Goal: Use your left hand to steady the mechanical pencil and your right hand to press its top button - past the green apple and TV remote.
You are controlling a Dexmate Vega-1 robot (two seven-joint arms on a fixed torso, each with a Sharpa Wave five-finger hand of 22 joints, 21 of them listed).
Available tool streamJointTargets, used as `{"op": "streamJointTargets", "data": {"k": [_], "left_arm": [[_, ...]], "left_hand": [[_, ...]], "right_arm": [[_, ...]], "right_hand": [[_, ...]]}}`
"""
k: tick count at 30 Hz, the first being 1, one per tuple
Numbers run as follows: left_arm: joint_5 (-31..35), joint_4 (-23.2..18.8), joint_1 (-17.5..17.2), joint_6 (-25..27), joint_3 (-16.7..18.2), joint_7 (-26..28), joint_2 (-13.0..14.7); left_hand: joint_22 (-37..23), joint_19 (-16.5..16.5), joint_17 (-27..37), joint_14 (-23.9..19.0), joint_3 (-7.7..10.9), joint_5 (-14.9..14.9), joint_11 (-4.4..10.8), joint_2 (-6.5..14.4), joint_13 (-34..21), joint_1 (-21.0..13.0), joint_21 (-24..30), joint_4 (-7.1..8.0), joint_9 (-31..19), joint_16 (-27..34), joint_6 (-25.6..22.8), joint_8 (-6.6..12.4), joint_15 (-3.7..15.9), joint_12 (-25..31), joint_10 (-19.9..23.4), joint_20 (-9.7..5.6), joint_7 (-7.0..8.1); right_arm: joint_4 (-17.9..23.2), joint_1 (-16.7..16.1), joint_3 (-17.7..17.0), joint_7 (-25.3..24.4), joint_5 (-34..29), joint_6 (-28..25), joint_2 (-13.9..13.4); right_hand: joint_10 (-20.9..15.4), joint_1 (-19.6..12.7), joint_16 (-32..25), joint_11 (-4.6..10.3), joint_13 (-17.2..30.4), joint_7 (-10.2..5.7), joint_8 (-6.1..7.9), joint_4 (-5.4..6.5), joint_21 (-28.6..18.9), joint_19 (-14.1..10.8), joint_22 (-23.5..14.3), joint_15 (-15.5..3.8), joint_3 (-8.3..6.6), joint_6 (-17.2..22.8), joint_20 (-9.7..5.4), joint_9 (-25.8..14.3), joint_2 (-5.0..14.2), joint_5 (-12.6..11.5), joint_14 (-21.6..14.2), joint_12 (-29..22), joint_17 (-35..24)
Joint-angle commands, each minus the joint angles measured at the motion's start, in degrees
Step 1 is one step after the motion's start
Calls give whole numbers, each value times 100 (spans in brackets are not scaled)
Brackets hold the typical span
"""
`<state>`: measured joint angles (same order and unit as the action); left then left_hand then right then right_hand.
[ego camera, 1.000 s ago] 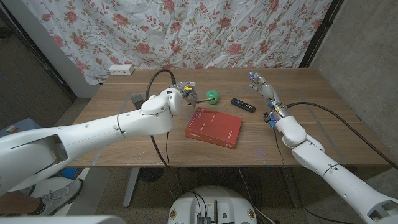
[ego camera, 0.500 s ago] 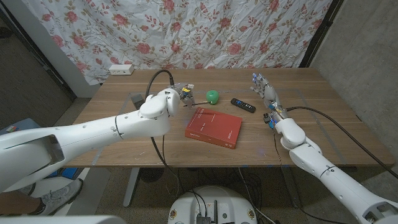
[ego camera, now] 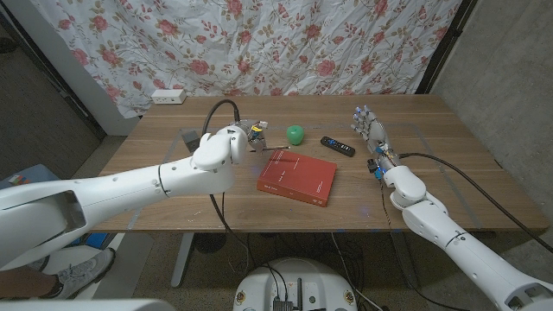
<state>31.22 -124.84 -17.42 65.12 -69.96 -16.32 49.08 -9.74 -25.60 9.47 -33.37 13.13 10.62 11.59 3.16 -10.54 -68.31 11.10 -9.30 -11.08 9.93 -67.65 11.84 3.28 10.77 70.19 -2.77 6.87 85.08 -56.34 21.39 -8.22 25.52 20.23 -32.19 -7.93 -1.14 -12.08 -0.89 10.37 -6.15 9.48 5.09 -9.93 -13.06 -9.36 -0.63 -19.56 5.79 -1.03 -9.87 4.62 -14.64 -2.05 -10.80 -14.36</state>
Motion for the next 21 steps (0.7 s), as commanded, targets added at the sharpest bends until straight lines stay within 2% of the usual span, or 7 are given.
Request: {"op": "streamJointTargets", "data": {"k": [1,12,21], "left_arm": [[465,57,-172,-212,117,-421,56],[995,206,-375,-678,310,-845,66],[1518,393,-669,-770,535,-1091,-170]], "left_hand": [[-10,45,16,37,-28,60,140,42,-31,-11,-8,-3,-23,25,-20,40,935,24,196,-547,30],[-8,111,17,42,-27,61,140,41,-30,-24,-27,-12,-22,23,-13,38,944,20,185,-564,23],[-6,126,15,54,-32,62,140,32,-31,-24,-28,-14,-26,18,-6,39,941,19,177,-554,36]], "right_arm": [[82,-109,-92,13,341,-166,-12],[54,-201,-112,-114,346,-134,24],[107,-261,-108,-174,308,-166,-9]], "right_hand": [[33,59,2,34,7,-8,40,50,12,44,-8,14,10,-26,-20,-4,28,-42,-41,27,-1],[26,79,-11,-18,6,-23,81,95,-43,-33,-8,77,43,28,-43,-4,16,-51,-76,13,11],[-5,86,-17,-21,7,-55,112,127,-61,-68,-7,96,69,107,-37,-3,5,-57,-97,-3,20]]}}
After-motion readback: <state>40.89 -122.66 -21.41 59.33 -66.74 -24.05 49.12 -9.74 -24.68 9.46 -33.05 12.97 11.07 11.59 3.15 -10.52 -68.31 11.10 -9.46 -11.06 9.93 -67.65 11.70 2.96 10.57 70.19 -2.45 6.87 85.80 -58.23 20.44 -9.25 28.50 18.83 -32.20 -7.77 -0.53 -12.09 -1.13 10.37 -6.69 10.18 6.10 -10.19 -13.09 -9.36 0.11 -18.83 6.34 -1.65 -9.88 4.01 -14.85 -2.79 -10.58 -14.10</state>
